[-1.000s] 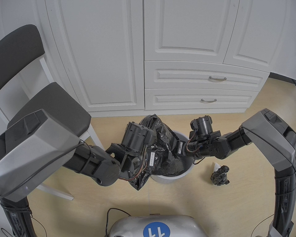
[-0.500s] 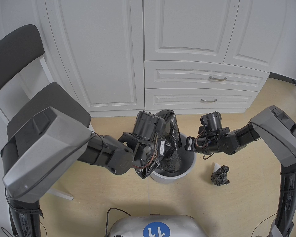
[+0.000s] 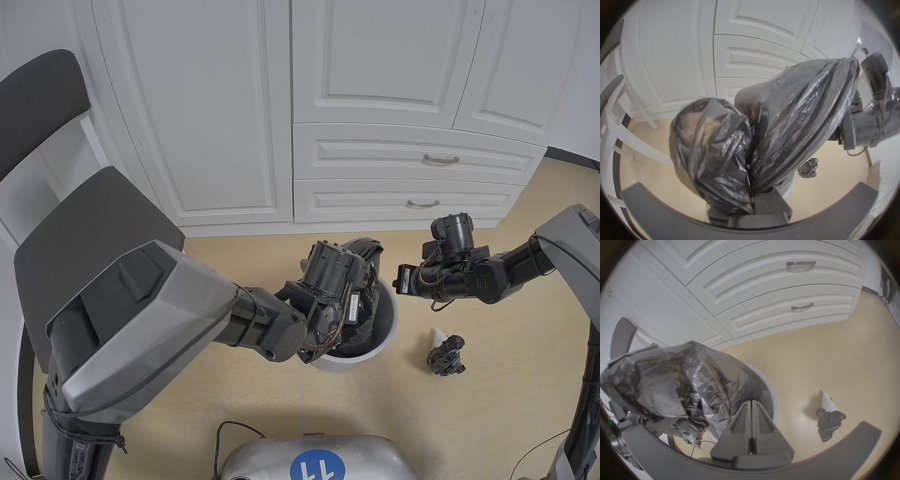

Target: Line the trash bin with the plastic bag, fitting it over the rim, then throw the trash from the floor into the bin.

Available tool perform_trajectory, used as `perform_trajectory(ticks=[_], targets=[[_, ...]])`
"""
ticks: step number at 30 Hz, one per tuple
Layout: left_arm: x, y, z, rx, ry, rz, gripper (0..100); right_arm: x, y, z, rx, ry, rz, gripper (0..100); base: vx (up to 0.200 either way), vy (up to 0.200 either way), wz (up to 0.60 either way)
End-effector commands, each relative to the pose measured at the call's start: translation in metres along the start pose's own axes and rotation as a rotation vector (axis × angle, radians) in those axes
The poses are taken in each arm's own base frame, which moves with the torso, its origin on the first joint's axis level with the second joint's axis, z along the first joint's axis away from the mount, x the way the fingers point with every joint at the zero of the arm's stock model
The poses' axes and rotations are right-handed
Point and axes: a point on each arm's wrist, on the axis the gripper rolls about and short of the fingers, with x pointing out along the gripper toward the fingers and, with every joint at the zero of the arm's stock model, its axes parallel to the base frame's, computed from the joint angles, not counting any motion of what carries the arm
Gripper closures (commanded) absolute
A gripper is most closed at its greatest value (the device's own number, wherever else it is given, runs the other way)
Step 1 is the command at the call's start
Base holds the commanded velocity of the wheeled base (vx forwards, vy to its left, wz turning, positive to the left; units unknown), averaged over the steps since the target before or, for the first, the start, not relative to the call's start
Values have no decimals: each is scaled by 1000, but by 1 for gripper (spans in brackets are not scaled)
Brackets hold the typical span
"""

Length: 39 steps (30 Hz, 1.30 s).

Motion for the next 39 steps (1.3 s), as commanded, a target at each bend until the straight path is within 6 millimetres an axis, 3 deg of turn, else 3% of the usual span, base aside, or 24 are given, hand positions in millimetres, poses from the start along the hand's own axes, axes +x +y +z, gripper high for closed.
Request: perform_trajectory(ticks=[1, 10, 26, 27, 33, 38, 39], targets=[[7, -3, -7, -4, 10, 0, 100, -11, 1, 1, -23, -24, 8, 100, 0, 0, 0], [26, -8, -18, -2, 17, 2, 100, -21, 1, -1, -69, -43, 15, 100, 0, 0, 0], [17, -6, -15, 94, 52, 86, 100, -13, -4, -5, -33, 11, 109, 100, 0, 0, 0], [17, -6, -15, 97, 53, 88, 0, -13, -4, -5, -33, 9, 108, 100, 0, 0, 0], [10, -7, -3, 82, 24, 81, 0, -24, -2, 1, -36, -12, 114, 100, 0, 0, 0], [-13, -3, 12, 70, 5, 72, 0, -35, 6, -1, -56, -13, 131, 100, 0, 0, 0], [-25, 2, 16, 71, 9, 71, 0, -38, 12, -4, -64, -8, 143, 100, 0, 0, 0]])
